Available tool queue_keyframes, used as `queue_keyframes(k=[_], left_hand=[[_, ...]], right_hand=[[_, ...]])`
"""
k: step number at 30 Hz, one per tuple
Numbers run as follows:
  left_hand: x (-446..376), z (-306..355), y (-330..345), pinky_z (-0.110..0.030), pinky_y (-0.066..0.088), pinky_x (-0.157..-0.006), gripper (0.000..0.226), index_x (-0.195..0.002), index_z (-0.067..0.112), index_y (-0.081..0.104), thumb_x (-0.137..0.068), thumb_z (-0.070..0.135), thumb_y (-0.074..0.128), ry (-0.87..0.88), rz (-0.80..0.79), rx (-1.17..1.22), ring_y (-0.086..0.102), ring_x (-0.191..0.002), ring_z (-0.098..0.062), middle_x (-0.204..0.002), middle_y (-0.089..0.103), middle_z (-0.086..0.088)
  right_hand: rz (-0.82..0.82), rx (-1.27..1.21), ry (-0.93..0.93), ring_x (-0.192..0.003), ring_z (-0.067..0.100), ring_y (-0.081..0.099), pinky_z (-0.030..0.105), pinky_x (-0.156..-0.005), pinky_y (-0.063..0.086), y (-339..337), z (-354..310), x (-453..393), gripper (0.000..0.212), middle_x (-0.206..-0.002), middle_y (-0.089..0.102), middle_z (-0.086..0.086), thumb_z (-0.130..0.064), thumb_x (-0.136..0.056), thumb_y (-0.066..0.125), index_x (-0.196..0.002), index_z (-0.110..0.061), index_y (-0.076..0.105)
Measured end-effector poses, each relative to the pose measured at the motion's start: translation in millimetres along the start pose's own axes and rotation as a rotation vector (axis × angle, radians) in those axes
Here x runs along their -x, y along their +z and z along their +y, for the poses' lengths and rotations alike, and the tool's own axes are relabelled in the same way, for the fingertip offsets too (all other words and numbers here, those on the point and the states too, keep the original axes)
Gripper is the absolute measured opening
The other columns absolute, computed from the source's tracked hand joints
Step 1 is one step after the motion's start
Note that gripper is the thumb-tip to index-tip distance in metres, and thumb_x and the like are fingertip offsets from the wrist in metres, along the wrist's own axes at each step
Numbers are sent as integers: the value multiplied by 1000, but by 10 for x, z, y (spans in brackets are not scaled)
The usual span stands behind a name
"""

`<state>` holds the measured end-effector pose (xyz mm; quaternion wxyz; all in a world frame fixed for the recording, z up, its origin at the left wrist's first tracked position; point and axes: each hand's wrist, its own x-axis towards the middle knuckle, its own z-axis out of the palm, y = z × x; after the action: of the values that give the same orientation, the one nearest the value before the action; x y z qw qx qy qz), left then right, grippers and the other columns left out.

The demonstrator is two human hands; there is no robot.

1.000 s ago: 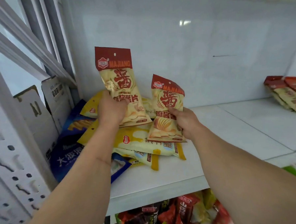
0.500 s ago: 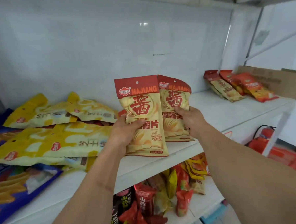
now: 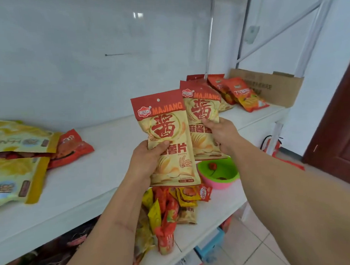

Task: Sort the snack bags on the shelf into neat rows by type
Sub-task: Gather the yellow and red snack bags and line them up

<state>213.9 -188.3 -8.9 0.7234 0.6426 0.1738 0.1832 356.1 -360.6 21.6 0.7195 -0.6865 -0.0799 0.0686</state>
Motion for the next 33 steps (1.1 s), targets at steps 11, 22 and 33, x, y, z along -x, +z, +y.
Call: queue_keyframes(k=[11, 22, 33], left_hand=[[-876, -64, 1045, -38, 61, -79, 28, -111, 17, 67, -88, 30, 74, 3, -43, 35, 77, -85, -18, -96, 79, 2], [-1924, -36, 1606, -45, 60, -86, 29, -111, 17, 67, -88, 33, 74, -15, -45, 12, 77, -87, -20, -96, 79, 1], [-2557, -152, 2216, -47, 59, -88, 28, -111, 16, 68, -88, 32, 74, 2, 135, -13, 76, -88, -21, -97, 79, 1]], right_hand=[[70, -1, -2, -86, 28, 75, 49, -80, 61, -773, 47, -1087, 24, -96, 77, 6, -26, -88, 74, -106, -10, 70], [34, 19, -2, -87, 24, 73, 40, -78, 60, -1078, -26, -2248, 8, -99, 75, 6, -20, -91, 71, -96, -14, 67], [-149, 163, 3, -86, 24, 75, 47, -85, 59, -1453, 185, -3549, 17, -92, 78, 2, -29, -85, 78, -96, -18, 73]])
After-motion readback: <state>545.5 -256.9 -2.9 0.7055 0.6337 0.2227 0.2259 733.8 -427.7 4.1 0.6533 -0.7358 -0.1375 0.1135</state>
